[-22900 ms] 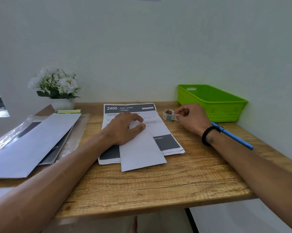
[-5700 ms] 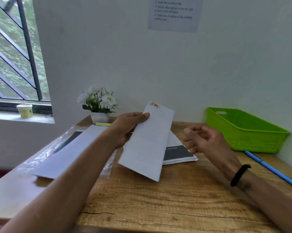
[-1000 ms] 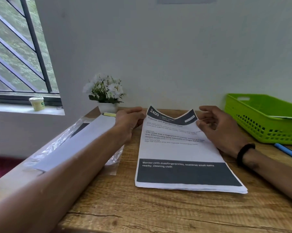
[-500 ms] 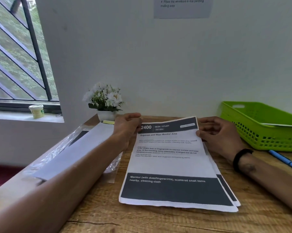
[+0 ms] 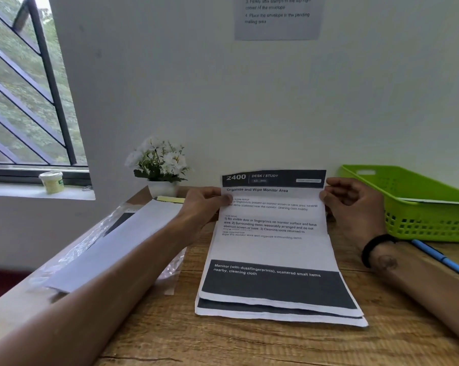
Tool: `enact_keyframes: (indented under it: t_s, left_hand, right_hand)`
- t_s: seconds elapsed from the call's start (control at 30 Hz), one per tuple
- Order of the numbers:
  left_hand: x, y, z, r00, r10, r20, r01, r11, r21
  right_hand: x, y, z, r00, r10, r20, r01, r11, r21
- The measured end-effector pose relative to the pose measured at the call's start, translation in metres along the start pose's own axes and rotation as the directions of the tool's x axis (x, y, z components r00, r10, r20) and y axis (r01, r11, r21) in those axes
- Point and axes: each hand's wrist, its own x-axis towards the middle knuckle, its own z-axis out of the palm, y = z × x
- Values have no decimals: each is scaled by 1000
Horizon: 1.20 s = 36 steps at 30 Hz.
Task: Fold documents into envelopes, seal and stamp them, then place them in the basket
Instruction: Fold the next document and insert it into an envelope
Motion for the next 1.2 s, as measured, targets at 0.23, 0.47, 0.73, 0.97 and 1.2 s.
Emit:
enact_keyframes:
  t_s: [0.23, 0.47, 0.73, 0.97, 1.2]
  left_hand:
    - [-2, 4, 1, 1000, -10, -7, 10, 999, -42]
    - [-3, 4, 3, 1000, -7, 1, 7, 999, -32]
    - [-5, 4, 6, 1000, -23, -8, 23, 999, -33]
    - [-4, 3, 5, 999, -31, -41, 29, 998, -52]
    - [-1, 5, 5, 998, -24, -64, 22, 999, -43]
  right_hand:
    - [-1, 1, 3, 995, 94, 41, -95, 995, 24]
    - [2, 6, 2, 996, 78, 43, -78, 997, 3]
    - [3, 6, 1, 999, 19, 51, -17, 999, -32]
    - [4, 1, -1, 995, 7, 101, -1, 998, -56]
    - [4, -2, -3, 987, -8, 162, 19, 997, -69]
